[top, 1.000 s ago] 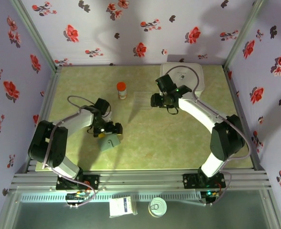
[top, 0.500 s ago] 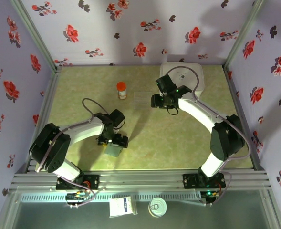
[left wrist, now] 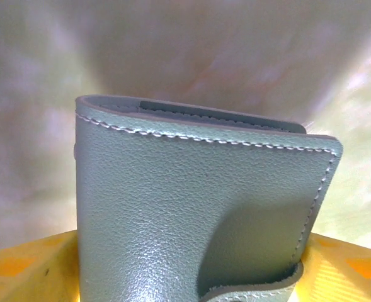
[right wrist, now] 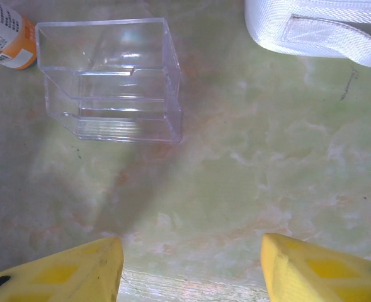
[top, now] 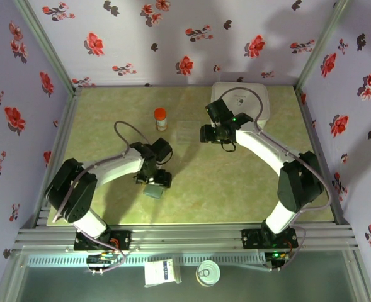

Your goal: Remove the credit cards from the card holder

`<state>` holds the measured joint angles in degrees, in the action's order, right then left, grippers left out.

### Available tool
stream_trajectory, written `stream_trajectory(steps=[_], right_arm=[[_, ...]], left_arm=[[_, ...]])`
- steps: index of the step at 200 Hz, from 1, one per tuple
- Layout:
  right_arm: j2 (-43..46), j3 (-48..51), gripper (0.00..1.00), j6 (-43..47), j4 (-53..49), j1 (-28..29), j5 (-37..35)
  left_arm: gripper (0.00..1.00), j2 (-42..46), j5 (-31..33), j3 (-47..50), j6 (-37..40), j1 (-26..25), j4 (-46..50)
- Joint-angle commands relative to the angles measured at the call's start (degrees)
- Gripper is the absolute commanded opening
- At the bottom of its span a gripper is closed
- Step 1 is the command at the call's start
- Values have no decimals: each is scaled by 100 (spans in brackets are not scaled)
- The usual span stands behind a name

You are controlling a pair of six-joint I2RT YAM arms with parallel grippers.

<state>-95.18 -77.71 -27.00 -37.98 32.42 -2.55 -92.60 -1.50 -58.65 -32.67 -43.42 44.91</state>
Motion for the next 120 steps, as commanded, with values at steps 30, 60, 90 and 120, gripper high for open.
stream_trajectory(steps=[30,60,90,120], right_arm=[[486,354,61,147,-125,-134,-285],[643,596,62,170,-113,-304,-266],[677,745,62,215,-91,-403,-177],[632,753,62,240,-175,-412,-104]], left_arm=[[77,-1061,-44,-1565,-46,-35,-129],[78,-1698,-204,-2238,-230,-39,-207],[80,-2194,-527,-2664,-343,-44,-239],[87,-2200,-792,-2688,-441,-60,-272]])
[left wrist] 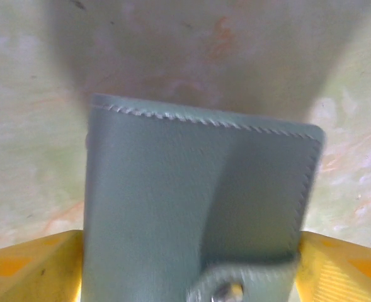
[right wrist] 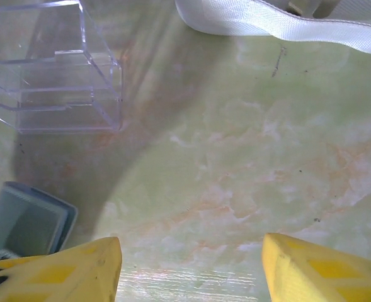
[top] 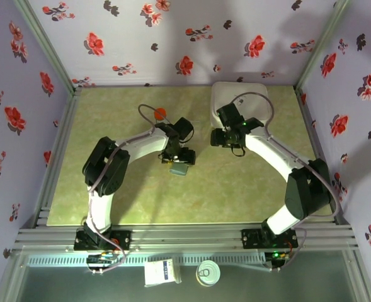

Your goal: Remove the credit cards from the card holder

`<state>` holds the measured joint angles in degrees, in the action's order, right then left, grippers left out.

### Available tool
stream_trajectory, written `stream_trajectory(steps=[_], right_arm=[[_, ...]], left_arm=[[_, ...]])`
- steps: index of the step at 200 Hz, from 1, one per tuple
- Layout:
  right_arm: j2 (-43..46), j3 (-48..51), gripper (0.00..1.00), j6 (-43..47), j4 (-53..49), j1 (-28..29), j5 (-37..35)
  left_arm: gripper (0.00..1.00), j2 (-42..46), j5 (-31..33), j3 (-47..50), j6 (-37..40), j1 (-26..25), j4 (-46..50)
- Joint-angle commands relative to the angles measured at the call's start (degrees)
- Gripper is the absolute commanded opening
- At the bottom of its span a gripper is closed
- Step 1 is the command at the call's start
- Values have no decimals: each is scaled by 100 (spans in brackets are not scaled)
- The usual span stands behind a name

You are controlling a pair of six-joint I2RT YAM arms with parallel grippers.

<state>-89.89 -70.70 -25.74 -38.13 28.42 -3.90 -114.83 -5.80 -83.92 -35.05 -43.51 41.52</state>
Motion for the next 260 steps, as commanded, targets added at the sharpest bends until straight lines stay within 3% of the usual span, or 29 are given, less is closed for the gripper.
stream_trajectory(steps=[1,50,105,158,185,260], right_arm=[[99,54,62,113,-160,-12,31],[38,-31,62,52,-203,39,166],[-45,-29,59,-182,-73,238,379],[-350,-38,51,-692,44,691,540],[-810,-414,47,-951,-249,1043,364],[-1804,-1171,39,-1630,-565,1791,-44]], left_arm=[[87,31,-369,-156,-203,-52,67],[86,406,-627,59,-263,-187,25],[73,640,-626,333,-261,-199,-167],[67,1269,-583,1131,-474,89,-827],[57,1706,-676,1718,-615,311,-1307],[13,2459,-1037,2771,-490,1072,-1987]])
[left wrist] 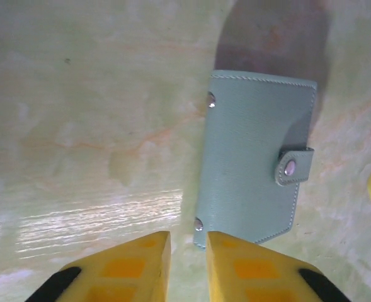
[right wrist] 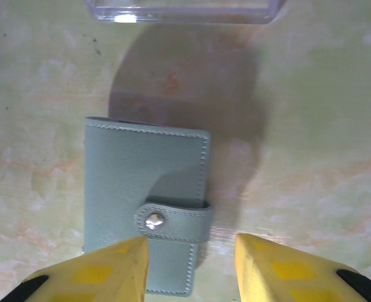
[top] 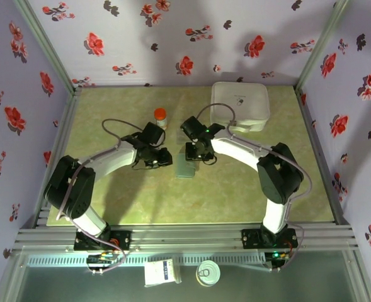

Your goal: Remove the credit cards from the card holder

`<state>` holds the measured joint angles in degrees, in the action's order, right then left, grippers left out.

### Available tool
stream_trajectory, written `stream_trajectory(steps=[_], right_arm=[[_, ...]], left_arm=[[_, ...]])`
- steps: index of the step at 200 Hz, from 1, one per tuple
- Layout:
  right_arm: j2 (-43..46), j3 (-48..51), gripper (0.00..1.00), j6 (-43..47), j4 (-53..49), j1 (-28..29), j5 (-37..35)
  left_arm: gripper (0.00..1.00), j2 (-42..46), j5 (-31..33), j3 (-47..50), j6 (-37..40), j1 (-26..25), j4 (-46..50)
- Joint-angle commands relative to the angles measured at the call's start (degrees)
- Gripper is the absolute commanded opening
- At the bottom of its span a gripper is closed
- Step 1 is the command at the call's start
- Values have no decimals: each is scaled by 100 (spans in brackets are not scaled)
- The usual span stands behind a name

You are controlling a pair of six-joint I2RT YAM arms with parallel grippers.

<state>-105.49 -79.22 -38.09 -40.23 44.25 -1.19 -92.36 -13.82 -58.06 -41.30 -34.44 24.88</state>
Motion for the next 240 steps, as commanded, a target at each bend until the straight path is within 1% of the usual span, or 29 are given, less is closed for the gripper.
stream_trajectory(steps=[1,25,72,122,160,196,240], right_arm=[[-257,-333,39,-407,-363,217,-322],[-533,-544,37,-567,-537,361,-415],[-1035,-986,35,-718,-768,527,-461],[-1302,-1132,35,-701,-1072,567,-705],[-1500,-1166,34,-622,-1009,565,-582],[-1545,-976,29,-527,-731,556,-373],[-1362,-628,17,-386,-364,465,-130]], left_arm=[[12,215,-239,197,142,178,-334],[0,291,-452,429,141,351,-587],[0,388,-560,558,297,512,-588],[0,373,-629,590,326,534,-624],[0,318,-672,568,306,534,-668],[0,219,-757,525,237,526,-769],[0,-63,-837,316,124,338,-956]])
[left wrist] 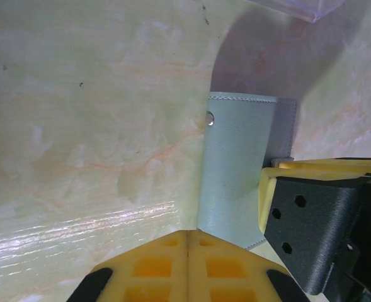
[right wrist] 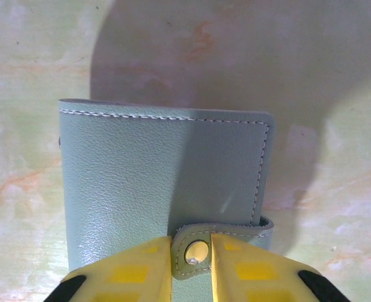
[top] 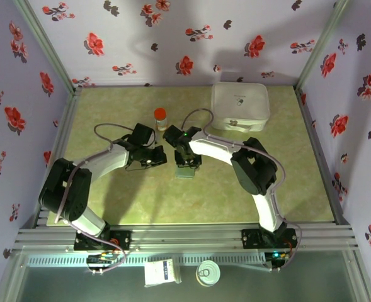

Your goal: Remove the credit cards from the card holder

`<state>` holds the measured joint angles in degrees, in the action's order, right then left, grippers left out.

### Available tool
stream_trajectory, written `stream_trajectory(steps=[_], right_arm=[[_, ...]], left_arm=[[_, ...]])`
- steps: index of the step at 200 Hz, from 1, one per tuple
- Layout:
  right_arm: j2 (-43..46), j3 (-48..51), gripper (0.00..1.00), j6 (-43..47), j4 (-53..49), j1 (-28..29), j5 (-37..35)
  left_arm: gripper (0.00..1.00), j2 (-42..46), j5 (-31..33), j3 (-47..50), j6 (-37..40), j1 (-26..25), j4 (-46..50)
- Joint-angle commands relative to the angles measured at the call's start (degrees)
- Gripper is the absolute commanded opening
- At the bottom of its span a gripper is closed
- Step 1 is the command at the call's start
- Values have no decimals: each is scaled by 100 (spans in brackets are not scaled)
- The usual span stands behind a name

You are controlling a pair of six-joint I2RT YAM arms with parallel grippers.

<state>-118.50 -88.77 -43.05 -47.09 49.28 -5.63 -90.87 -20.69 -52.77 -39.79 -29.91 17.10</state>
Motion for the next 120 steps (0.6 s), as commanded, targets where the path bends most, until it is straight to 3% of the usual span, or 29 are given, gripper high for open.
stream_trajectory(steps=[1,69,120], right_arm=[[-61,327,17,110,322,-38,314],[348,782,0,313,731,-183,578],[485,873,0,358,759,-227,580]], left_arm=[[0,-221,-153,-223,-28,-122,-180],[0,-1059,-457,-585,-468,-396,-836],[0,-1662,-533,-485,-600,-472,-1021]])
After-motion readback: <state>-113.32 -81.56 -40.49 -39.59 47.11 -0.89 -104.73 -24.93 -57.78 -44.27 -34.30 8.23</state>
